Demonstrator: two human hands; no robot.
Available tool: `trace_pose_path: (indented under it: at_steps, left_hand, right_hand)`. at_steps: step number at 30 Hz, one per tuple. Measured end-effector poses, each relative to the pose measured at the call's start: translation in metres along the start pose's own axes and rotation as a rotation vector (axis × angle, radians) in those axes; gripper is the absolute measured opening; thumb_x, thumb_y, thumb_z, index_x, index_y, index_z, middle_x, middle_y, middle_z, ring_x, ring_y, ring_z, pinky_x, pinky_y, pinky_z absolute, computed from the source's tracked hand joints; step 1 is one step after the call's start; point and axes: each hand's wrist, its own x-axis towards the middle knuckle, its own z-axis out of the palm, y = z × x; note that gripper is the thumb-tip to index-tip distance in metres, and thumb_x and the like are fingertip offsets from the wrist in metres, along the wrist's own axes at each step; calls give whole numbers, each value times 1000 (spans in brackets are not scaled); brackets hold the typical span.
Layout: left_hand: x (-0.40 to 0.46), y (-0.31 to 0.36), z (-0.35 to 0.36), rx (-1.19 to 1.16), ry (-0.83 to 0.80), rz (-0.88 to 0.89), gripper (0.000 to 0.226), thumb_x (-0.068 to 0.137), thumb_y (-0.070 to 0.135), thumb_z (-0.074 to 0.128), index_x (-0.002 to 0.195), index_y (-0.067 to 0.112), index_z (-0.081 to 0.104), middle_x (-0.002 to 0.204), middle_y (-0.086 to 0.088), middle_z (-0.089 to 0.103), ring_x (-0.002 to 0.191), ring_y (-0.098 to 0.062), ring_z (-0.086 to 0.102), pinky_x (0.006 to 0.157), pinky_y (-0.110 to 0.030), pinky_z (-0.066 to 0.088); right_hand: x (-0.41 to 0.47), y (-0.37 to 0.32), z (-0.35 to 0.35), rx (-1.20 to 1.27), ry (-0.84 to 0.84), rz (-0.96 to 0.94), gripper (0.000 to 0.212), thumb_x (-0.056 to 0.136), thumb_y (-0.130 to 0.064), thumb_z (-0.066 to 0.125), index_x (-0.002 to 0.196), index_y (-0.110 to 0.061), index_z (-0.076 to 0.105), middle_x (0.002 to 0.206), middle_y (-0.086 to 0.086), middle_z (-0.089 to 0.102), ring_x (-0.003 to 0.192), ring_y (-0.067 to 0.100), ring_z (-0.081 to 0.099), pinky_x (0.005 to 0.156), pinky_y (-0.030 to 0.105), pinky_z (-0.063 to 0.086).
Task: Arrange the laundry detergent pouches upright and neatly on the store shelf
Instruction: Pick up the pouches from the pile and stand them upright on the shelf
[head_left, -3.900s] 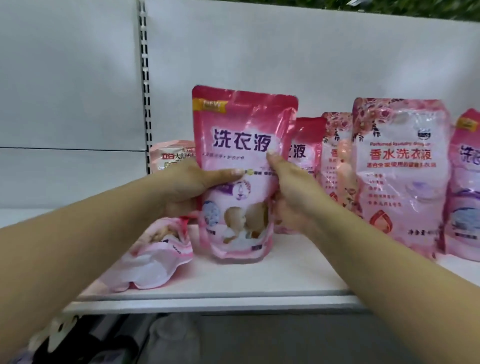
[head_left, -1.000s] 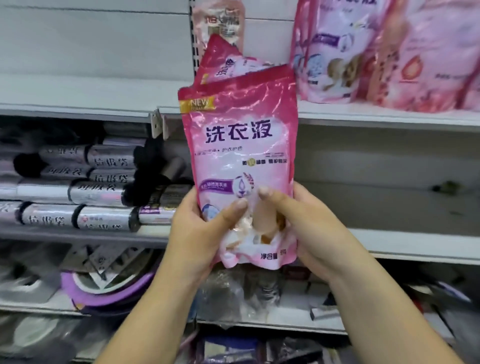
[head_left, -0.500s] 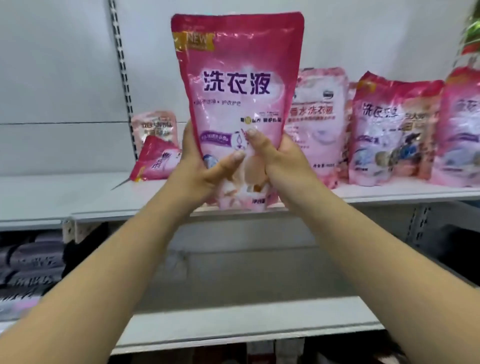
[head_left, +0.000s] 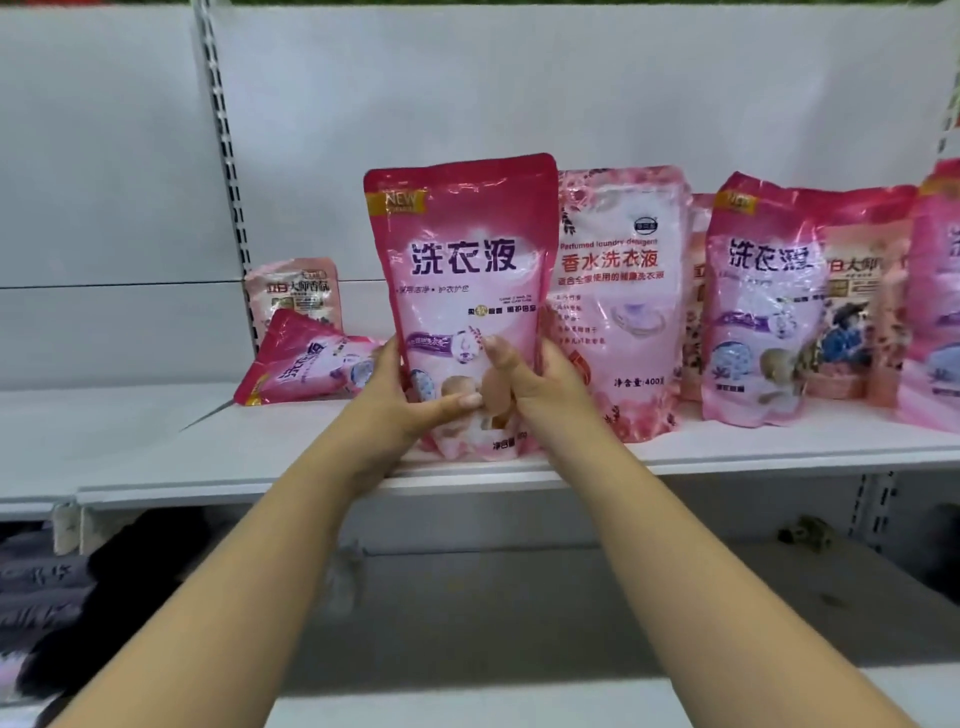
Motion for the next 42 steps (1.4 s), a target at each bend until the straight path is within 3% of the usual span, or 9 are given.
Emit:
trace_pose_path:
  at_steps: [4,8,13,19,24,26,31,36,42]
  left_hand:
    - [1,-3,1,28,35,-4,77,61,20,77,128,19,39,106,11,62,90,4,62,63,-7,49]
    - [2,-3,3,108,59,-2,71,69,19,75,128,23,35,105,16,59,95,5,56,64,-4,48]
    - [0,-1,6,277,107,32,67,76,23,72,128,24,30,99,21,52,82,14,49,61,4,40]
    - [1,-3,6,334,82,11,67,76,31,72,128,23,32,102,19,54,85,11,50,67,5,40]
    - [-2,4,-3,417,-20,11,44,83,41,60,119,25,42,99,17,58,86,3,55,69,1,41]
    - [-7,6,-19,482,-78,23,39,85,42,56,119,25,51,105,13,63,92,-2,59,80,-13,45]
    - [-22,9,-100,750,-91,68,37,89,39,52,122,24,58,113,16,57,97,0,50,82,-15,35]
    - [-27,6,-170,1118,-264,-10,48,82,59,42,119,34,57,120,15,55,75,2,46,76,-22,31]
    - [-25,-19,-206,1039,-467,-128,81,64,73,29,135,36,41,141,17,41,115,0,41,94,-17,28]
  right_hand:
    - [2,4,-4,-46,-17,11,35,84,-49,55,109,-26,50,100,-6,63,81,10,61,61,19,50]
    - [3,6,-3,-66,22,-24,35,89,-41,54,118,-23,53,111,-6,63,100,11,59,88,28,47]
    - [6,12,-2,-30,46,-95,20,91,-34,52,111,-29,52,95,-17,62,88,1,59,81,24,49]
    - [5,14,-1,-80,149,-199,26,89,-31,57,114,-23,53,102,-14,63,93,1,61,79,19,50]
    - [-6,8,4,-202,282,-214,36,86,-31,62,120,-22,51,117,-4,59,109,11,56,97,37,47]
    - [-17,3,5,-349,359,-228,50,86,-32,61,131,-18,45,124,-4,52,115,11,51,101,31,42]
    - [-36,-14,36,-703,546,-464,46,90,-28,57,131,-11,47,114,-5,42,108,9,39,94,23,31]
    - [-20,-29,100,-868,332,-543,46,87,-39,47,116,-5,59,106,2,55,98,12,44,85,19,30]
    - [64,-24,160,-1133,-71,-188,45,92,-37,52,128,-11,52,135,7,49,123,21,44,92,25,32]
